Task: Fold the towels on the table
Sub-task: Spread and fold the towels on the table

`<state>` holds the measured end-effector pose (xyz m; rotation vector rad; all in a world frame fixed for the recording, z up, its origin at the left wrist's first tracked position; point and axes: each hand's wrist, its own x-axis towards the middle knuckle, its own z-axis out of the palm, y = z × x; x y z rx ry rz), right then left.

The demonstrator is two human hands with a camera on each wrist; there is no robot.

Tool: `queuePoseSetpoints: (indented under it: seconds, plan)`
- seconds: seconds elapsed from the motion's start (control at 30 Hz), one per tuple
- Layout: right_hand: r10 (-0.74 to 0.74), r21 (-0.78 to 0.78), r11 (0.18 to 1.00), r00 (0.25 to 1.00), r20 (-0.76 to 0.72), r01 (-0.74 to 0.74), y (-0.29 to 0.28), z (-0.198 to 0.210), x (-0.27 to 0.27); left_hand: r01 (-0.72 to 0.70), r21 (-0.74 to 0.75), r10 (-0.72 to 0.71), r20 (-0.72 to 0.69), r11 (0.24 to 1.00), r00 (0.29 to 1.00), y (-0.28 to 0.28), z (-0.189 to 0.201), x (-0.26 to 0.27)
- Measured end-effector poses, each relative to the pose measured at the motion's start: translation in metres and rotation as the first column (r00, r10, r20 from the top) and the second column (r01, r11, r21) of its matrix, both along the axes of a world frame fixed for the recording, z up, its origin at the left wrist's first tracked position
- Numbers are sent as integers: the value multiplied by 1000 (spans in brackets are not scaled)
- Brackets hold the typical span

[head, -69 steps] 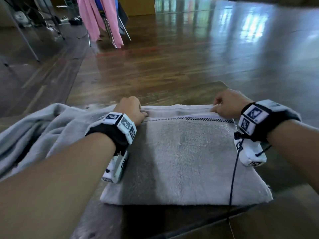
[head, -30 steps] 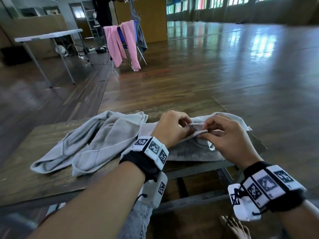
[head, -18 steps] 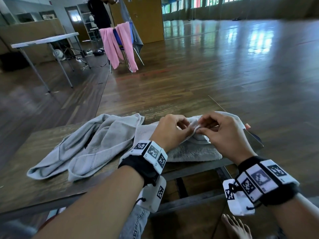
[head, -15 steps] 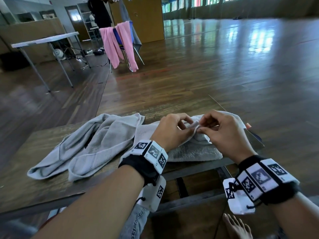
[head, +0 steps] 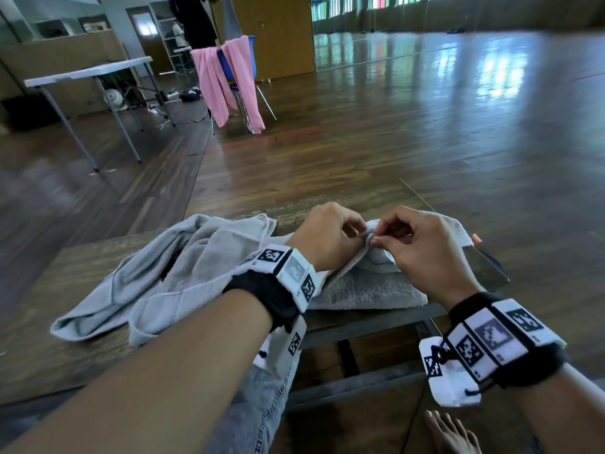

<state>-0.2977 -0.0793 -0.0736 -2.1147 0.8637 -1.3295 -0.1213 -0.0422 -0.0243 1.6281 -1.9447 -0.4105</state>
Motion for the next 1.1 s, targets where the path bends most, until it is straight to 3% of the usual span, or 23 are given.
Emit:
queuePoseSetpoints:
  seconds: [0.23, 0.6, 0.93, 1.1]
  plan:
    - [3, -4, 1000, 999, -45, -4, 1, -2, -2, -157, -166, 157, -10, 974, 987, -6, -12, 2]
    - [-21, -7, 1000, 999, -48, 20, 4, 4, -5, -47, -245, 16, -125, 968, 992, 3, -32, -9]
    - [-25, -47, 999, 997, -67, 22, 10, 12, 0, -127, -311, 72, -181, 942, 981, 8, -31, -8]
    - [-60, -41, 998, 996, -60, 57, 7, 10, -2, -132, -221, 83, -217, 966, 973, 9, -27, -9]
